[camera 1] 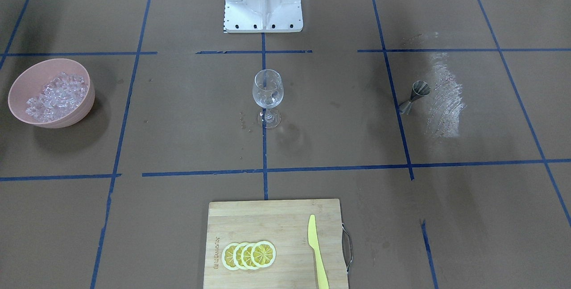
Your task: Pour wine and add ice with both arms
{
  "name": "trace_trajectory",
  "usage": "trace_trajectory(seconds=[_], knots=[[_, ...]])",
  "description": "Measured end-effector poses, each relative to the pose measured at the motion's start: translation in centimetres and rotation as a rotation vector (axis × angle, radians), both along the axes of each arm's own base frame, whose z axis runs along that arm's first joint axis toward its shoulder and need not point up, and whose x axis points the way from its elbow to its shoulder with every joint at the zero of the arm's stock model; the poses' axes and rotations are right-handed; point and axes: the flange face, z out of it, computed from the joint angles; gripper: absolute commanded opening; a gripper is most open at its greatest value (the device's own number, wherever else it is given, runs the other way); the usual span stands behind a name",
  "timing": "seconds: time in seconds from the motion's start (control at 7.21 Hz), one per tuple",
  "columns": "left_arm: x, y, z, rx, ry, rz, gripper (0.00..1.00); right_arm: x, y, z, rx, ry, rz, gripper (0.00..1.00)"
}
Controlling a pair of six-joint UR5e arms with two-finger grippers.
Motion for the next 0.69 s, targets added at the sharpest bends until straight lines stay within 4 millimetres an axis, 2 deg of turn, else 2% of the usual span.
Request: trace_trajectory(seconds=[0.14, 0.42, 0.69], knots=[[0.0, 0.0, -0.3, 0.007, 0.001, 0.001, 1.0, -0.8, 0.2, -1.8, -0.016, -0.032, 0.016, 1.0], [0.0, -0.4, -0.9, 0.024, 0.001, 0.002, 1.0, -4.2, 0.3, -5.8, -0.059, -0.082, 0.045, 0.99], [0.1, -0.8, -1.3, 0.035, 0.002, 0.003, 1.0, -10.1, 0.5, -7.9, -0.099, -0.108, 0.103, 0.98]])
